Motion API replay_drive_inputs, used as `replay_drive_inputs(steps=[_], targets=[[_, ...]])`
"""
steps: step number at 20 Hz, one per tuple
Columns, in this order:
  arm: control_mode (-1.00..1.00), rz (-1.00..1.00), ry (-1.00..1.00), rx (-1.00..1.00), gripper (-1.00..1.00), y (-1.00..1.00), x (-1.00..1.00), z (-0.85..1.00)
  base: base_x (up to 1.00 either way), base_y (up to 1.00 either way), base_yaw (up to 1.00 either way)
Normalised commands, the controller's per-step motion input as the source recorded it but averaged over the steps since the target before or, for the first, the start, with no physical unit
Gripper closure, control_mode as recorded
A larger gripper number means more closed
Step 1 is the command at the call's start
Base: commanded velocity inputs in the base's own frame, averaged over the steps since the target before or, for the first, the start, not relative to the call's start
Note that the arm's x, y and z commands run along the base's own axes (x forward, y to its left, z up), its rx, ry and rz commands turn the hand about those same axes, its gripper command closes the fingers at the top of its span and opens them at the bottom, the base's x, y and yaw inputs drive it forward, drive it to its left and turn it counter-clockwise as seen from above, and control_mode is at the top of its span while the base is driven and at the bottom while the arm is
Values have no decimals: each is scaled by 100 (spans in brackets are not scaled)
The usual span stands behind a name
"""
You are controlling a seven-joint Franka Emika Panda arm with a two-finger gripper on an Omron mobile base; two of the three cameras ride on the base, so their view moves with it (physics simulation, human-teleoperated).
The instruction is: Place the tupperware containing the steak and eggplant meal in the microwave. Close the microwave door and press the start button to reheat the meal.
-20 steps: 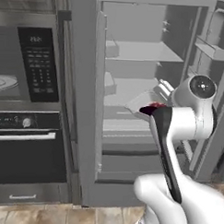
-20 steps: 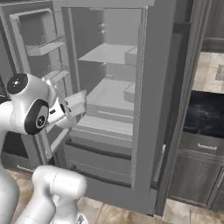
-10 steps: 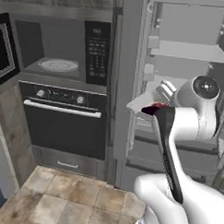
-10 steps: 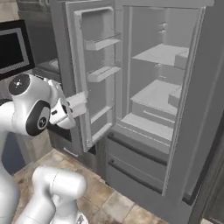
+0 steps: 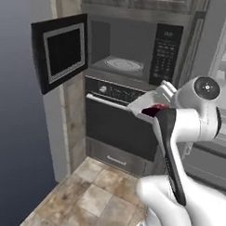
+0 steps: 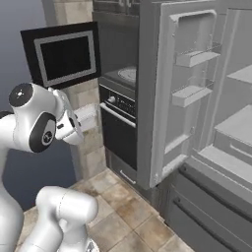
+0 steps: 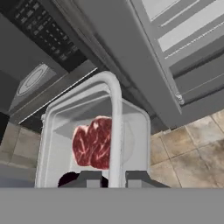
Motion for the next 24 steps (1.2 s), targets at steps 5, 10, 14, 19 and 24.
replay_drive_inputs(steps=[5, 10, 14, 19, 24], targets=[[100, 0, 0, 0, 100, 0, 0, 0, 44, 81, 17], [100, 0, 0, 0, 100, 0, 0, 0, 49, 19, -4], [100, 0, 0, 0, 100, 0, 0, 0, 38, 0, -34], [100, 0, 0, 0, 100, 0, 0, 0, 47, 8, -44], [100, 0, 0, 0, 100, 0, 0, 0, 63, 39, -37]])
